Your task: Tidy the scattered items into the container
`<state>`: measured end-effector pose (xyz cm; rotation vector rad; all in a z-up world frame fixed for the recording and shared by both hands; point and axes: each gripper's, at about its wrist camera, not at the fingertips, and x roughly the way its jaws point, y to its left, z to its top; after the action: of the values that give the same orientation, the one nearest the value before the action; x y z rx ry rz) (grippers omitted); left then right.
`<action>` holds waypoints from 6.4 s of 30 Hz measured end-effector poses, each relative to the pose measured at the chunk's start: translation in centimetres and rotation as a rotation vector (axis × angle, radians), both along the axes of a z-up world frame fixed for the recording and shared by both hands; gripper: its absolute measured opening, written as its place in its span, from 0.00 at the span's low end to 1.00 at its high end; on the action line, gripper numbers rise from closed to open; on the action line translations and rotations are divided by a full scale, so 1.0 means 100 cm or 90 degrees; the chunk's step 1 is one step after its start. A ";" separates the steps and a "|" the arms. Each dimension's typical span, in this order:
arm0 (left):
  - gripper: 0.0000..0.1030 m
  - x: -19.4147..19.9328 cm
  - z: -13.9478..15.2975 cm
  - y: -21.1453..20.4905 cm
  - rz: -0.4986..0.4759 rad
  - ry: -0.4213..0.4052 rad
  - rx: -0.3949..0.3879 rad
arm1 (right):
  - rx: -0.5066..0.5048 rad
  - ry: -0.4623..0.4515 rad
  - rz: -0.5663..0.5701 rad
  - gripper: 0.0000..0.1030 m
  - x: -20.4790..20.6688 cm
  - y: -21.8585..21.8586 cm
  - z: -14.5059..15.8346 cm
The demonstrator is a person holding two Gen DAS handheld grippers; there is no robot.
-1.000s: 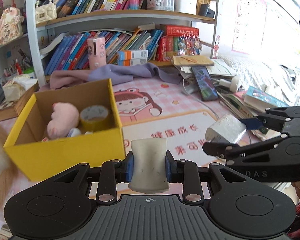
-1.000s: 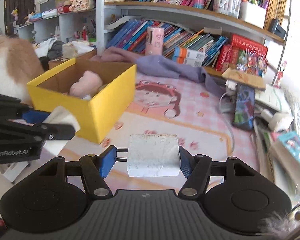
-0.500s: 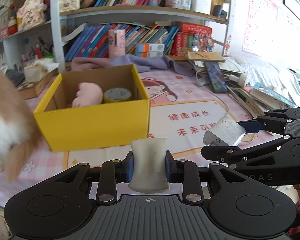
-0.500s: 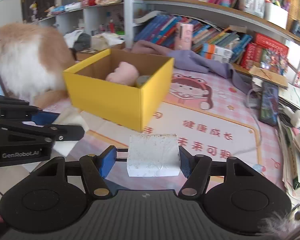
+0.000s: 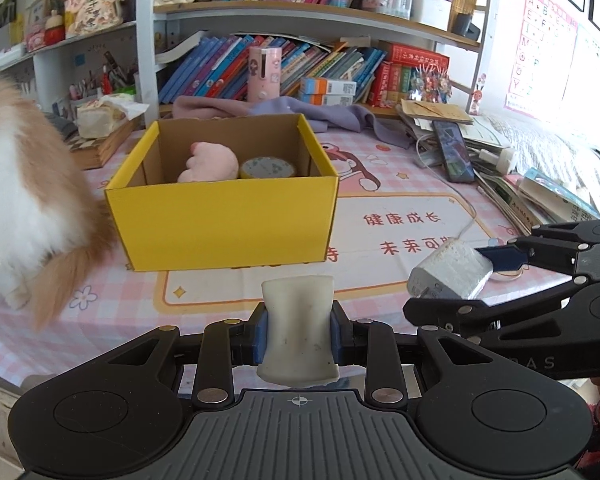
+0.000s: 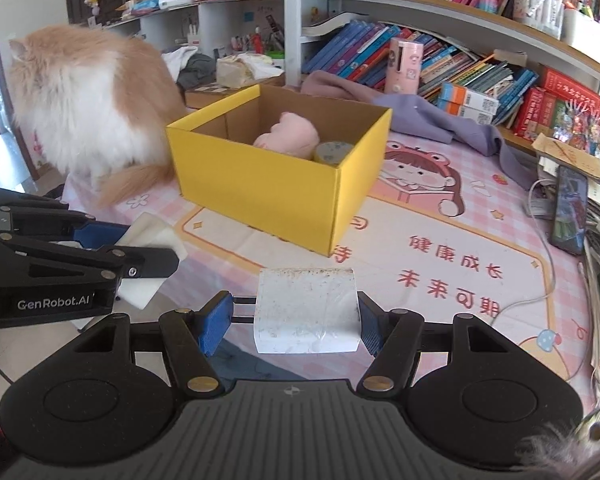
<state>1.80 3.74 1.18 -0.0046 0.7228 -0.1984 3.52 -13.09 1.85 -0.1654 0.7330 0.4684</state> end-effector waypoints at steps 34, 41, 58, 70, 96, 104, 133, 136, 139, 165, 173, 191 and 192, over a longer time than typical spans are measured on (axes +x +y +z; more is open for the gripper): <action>0.27 0.084 0.033 0.057 0.042 -0.070 -0.002 | 0.026 -0.097 0.073 0.61 0.093 0.055 0.037; 0.27 0.143 0.035 0.057 0.034 -0.070 0.025 | 0.007 -0.112 0.080 0.61 0.149 0.059 0.037; 0.27 0.272 -0.022 0.053 -0.073 0.126 0.092 | -0.250 -0.061 0.292 0.61 0.294 0.098 -0.014; 0.32 0.302 -0.047 0.054 -0.095 0.224 0.075 | -0.356 0.027 0.411 0.61 0.325 0.117 -0.049; 0.78 0.176 0.052 0.035 -0.008 -0.108 0.073 | -0.092 -0.176 0.130 0.79 0.211 0.043 0.058; 0.79 0.116 0.056 0.031 0.023 -0.145 0.053 | -0.020 -0.191 0.022 0.80 0.137 0.019 0.060; 0.91 0.006 0.004 -0.012 0.078 -0.110 0.091 | -0.016 -0.132 -0.214 0.85 -0.016 -0.038 0.001; 0.93 0.003 0.000 -0.016 0.080 -0.103 0.092 | -0.022 -0.128 -0.227 0.86 -0.021 -0.045 -0.005; 0.93 0.001 -0.003 -0.020 0.083 -0.090 0.087 | -0.021 -0.109 -0.240 0.87 -0.025 -0.053 -0.010; 0.97 -0.005 -0.017 -0.034 0.077 -0.022 0.084 | -0.008 -0.045 -0.255 0.96 -0.030 -0.067 -0.019; 0.98 -0.006 -0.022 -0.036 0.066 0.002 0.080 | -0.006 -0.023 -0.254 0.98 -0.032 -0.066 -0.023; 1.00 -0.006 -0.028 -0.030 0.070 0.028 0.076 | -0.010 -0.016 -0.245 1.00 -0.032 -0.057 -0.024; 1.00 -0.006 -0.028 -0.030 0.070 0.028 0.076 | -0.010 -0.015 -0.245 1.00 -0.032 -0.056 -0.024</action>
<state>1.25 0.73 -1.58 0.0648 0.7752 -0.0501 0.36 -18.73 -0.53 -0.0424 0.7250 0.0937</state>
